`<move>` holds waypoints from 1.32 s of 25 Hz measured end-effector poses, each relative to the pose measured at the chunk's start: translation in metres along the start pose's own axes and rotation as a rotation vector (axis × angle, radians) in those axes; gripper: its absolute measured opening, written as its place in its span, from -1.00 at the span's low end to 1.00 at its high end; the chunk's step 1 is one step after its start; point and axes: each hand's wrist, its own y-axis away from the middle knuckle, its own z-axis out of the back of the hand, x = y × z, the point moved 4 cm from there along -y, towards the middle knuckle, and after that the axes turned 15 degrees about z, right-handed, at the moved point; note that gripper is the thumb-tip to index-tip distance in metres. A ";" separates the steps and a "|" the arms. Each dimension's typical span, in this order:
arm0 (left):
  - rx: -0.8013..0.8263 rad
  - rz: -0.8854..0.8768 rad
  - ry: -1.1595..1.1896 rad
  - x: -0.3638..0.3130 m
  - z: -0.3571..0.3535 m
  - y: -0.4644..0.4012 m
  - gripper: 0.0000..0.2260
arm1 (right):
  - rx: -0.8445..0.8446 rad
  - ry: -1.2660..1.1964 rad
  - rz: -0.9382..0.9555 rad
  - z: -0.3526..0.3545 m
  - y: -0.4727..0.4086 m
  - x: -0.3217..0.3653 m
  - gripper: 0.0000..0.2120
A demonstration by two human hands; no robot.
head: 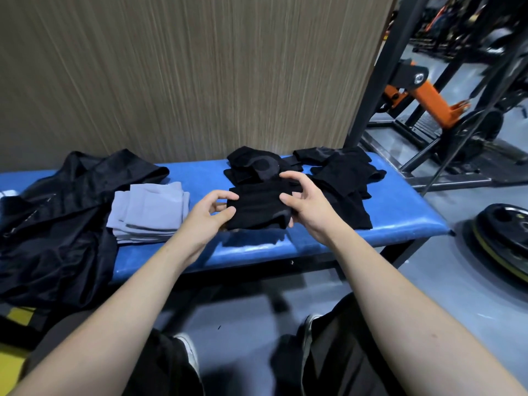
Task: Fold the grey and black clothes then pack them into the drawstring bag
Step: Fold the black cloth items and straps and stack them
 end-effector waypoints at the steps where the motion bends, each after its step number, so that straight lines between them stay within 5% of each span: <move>1: 0.086 0.028 0.078 -0.001 -0.002 0.002 -0.79 | -0.001 -0.011 0.010 0.000 -0.001 -0.001 -0.67; 4: 0.201 0.076 0.157 -0.005 -0.006 0.007 -0.72 | 0.020 -0.055 -0.017 -0.003 -0.003 -0.007 -0.80; 14: -0.106 -0.015 -0.348 -0.007 0.008 0.007 -0.75 | 0.182 0.371 -0.090 -0.014 0.003 -0.009 -0.58; 19: -0.209 0.001 -0.634 -0.002 0.009 0.009 -0.72 | 0.175 0.621 0.017 -0.023 -0.004 -0.015 -0.71; 28: -0.282 0.108 -0.988 0.016 0.007 0.010 -0.56 | 0.509 1.063 0.058 -0.053 -0.016 -0.041 -0.58; 33: -0.362 -0.043 -1.056 0.013 -0.009 0.010 -0.43 | 0.417 0.862 0.058 -0.041 -0.017 -0.037 -0.66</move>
